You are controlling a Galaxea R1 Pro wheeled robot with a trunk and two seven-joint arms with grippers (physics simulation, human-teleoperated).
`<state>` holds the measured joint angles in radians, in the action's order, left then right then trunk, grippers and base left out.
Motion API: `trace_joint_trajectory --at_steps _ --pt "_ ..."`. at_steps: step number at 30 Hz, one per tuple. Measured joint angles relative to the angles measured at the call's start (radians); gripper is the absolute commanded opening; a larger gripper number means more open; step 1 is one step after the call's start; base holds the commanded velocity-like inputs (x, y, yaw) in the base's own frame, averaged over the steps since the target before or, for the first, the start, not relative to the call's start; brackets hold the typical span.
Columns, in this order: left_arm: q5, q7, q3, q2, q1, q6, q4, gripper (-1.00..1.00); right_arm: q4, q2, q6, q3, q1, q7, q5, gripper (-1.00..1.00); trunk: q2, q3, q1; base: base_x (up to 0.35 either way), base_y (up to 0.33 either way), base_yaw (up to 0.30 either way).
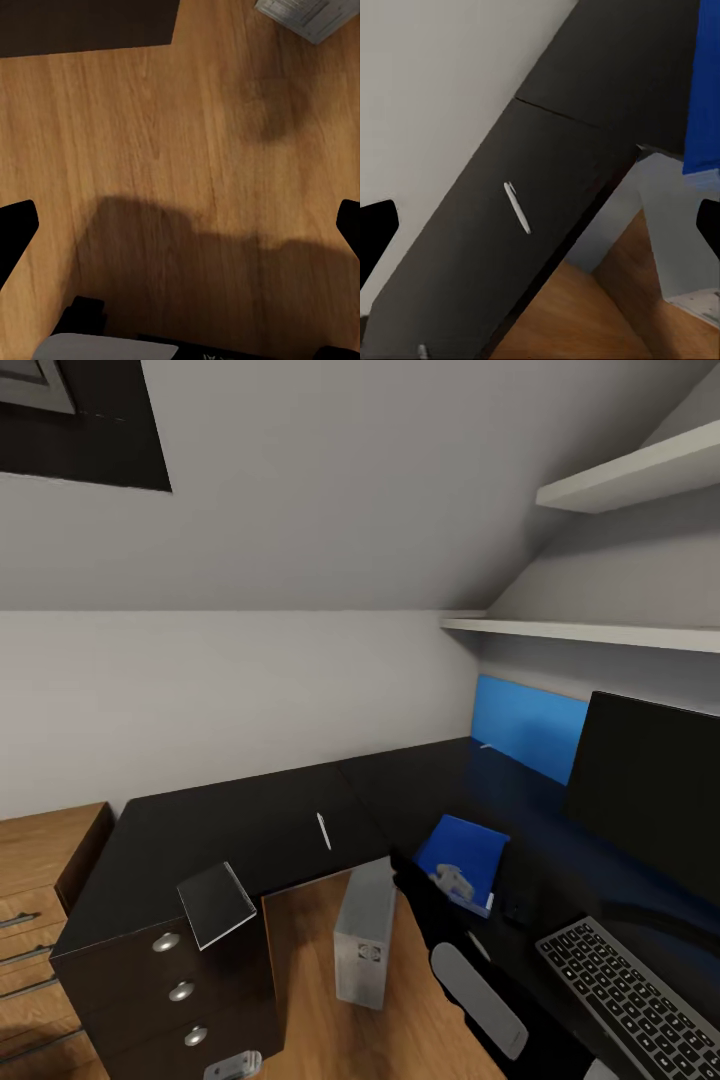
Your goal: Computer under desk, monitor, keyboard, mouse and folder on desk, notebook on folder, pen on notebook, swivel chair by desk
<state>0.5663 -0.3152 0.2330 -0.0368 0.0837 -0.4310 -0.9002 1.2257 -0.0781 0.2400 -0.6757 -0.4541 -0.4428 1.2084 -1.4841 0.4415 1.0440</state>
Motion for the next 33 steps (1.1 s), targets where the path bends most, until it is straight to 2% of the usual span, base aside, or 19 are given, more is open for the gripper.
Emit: trace_joint_trajectory --at_steps 2,5,8,13,14,18,22,23,27,33 --pt "0.000 0.000 0.001 0.000 0.000 0.000 0.000 1.00 0.015 0.025 -0.017 -0.002 0.000 -0.023 -0.003 1.00 0.000 0.000 0.000 0.000 0.000 0.000" --pt "0.000 0.000 0.001 0.000 0.000 0.000 0.000 1.00 0.023 0.045 -0.023 -0.003 0.000 -0.031 -0.006 1.00 0.000 0.000 0.000 0.000 0.000 0.000" --pt "-0.001 0.000 0.000 0.000 0.000 0.000 0.000 1.00 0.027 0.051 -0.030 -0.005 0.000 -0.030 -0.004 1.00 0.000 0.000 0.000 0.000 0.000 0.000" --pt "0.001 0.000 0.001 0.000 0.000 0.000 0.001 1.00 0.023 0.045 -0.073 -0.017 0.002 -0.020 -0.002 1.00 0.000 0.000 0.000 0.000 0.000 0.000" --pt "0.001 0.000 0.001 0.000 0.000 0.000 0.001 1.00 0.022 0.044 -0.095 -0.020 0.002 -0.019 -0.003 1.00 0.000 0.000 0.000 0.000 0.000 0.000" --pt "0.000 0.000 0.001 0.000 0.000 0.001 0.008 1.00 0.019 0.033 -0.272 -0.022 0.002 -0.016 -0.001 1.00 0.000 0.000 0.000 0.000 0.000 0.000" --pt "-0.001 0.000 0.001 0.000 0.000 0.003 0.012 1.00 0.021 0.021 -0.466 -0.004 0.000 -0.012 -0.006 1.00 0.000 0.000 0.000 0.000 0.000 0.000" --pt "-0.001 0.000 0.001 0.000 0.000 0.009 0.014 1.00 0.022 0.017 -0.536 0.011 -0.001 -0.009 -0.007 1.00 0.000 0.000 0.000 0.000 0.000 0.000" --pt "0.000 0.000 0.001 0.000 0.000 0.036 0.016 1.00 0.027 0.013 -0.605 0.033 -0.001 -0.004 -0.009 1.00 0.000 0.000 0.000 0.000 0.000 0.000" --pt "0.001 0.000 0.001 -0.001 0.000 0.078 0.017 1.00 0.037 0.008 -0.635 0.044 -0.002 0.022 -0.009 1.00 0.000 0.000 0.000 0.000 0.000 0.000"
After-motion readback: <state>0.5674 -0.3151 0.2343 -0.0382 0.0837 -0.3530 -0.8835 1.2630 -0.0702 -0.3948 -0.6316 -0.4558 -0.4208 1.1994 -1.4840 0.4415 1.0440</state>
